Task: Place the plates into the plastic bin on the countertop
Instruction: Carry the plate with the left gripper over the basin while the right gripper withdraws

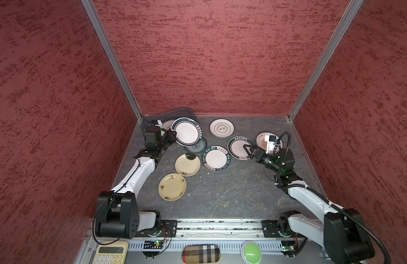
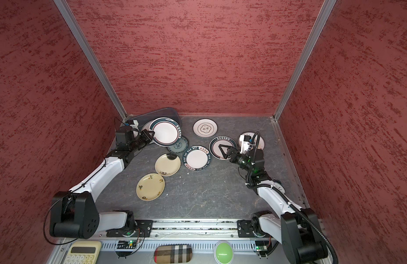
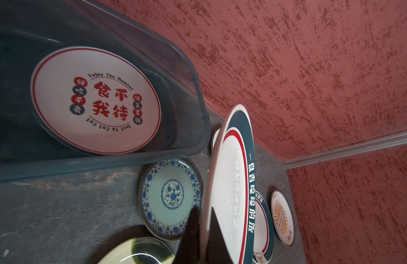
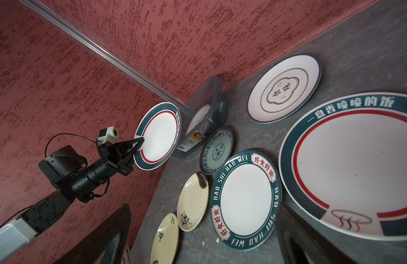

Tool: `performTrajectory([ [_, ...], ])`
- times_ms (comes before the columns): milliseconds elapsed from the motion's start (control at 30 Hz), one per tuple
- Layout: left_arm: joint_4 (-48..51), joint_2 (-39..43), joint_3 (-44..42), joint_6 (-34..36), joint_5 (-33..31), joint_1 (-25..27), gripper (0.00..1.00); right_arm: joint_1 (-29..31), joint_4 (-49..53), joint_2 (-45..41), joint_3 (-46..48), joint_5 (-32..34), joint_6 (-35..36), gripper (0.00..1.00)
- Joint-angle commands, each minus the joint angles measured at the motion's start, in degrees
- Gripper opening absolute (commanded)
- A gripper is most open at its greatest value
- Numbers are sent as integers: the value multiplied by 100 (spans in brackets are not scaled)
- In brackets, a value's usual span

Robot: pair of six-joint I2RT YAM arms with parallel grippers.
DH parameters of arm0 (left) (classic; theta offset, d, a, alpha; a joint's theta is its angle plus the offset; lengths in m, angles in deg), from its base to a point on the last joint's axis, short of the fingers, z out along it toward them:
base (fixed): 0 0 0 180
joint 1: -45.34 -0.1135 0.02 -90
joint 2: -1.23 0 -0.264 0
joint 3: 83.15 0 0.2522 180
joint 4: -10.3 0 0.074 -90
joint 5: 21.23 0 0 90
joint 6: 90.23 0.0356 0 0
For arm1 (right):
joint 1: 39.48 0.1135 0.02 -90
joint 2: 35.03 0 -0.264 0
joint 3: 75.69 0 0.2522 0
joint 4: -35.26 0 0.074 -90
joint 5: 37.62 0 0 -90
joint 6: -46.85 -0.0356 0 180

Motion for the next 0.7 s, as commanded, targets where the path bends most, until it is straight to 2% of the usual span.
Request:
performTrajectory([
  [0,-227,-127,364,35,-321,-233,0,29,-181,-236,78,56,157,99],
  [167,-614,-313,413,4,-849,-418,0,36,211,-531,91,186,288,99],
  [267,-294,-646,910,292,-880,-560,0,38,380,-767,125,222,350,99],
  [467,633,-1499,1991,1091,-1456,-607,0,30,958,-1266,71,302,489,99],
  [667,959,-2321,2554,1072,-1143,-698,0,31,1409,-1764,-123,274,399,99],
])
